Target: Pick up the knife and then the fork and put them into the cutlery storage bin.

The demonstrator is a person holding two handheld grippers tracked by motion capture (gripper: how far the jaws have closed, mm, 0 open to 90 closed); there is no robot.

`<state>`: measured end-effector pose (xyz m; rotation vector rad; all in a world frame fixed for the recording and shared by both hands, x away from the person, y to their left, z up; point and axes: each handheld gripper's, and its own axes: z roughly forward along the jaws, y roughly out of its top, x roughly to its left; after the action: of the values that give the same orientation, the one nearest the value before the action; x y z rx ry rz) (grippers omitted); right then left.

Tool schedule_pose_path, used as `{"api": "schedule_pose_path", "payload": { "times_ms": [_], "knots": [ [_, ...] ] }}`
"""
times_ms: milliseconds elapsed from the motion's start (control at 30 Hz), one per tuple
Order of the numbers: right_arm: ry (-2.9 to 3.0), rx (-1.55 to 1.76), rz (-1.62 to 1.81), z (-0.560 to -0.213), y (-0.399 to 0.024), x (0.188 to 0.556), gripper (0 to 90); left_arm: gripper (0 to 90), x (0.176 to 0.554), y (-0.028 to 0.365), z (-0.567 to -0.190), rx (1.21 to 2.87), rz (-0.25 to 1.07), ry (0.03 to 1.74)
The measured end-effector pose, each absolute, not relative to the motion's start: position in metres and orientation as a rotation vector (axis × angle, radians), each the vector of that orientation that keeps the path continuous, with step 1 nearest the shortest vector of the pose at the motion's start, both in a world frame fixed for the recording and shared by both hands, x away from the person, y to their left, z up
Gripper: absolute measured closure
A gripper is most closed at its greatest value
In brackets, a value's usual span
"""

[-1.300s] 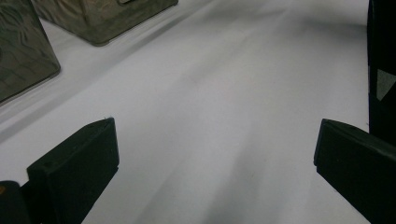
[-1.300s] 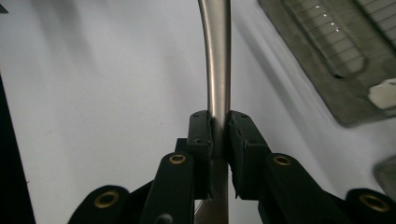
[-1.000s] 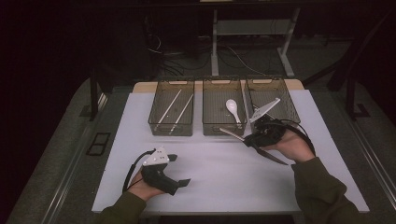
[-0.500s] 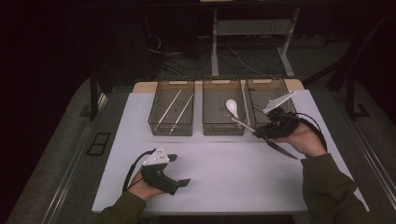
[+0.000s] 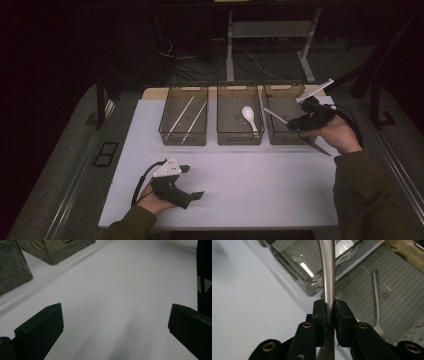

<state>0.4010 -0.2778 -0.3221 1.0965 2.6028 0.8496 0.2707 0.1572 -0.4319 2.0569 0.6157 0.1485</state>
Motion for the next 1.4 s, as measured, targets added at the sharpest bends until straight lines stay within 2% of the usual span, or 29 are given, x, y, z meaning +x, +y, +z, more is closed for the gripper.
{"api": "schedule_pose_path", "payload": {
  "times_ms": [433, 933, 1400],
  "knots": [
    [2.559, 1.206, 0.753, -0.317, -0.296, 0.450, 79.3, 0.0, 0.271, 0.158, -0.432, 2.054, 0.145, 0.617],
    [2.522, 1.373, 0.662, -0.333, -0.299, 0.507, 79.2, 0.0, 0.271, 0.157, -0.432, 2.046, 0.137, 0.611],
    [2.528, 1.427, 0.622, -0.363, -0.287, 0.530, 79.1, 0.0, 0.271, 0.157, -0.432, 2.048, 0.131, 0.603]
  ]
}}
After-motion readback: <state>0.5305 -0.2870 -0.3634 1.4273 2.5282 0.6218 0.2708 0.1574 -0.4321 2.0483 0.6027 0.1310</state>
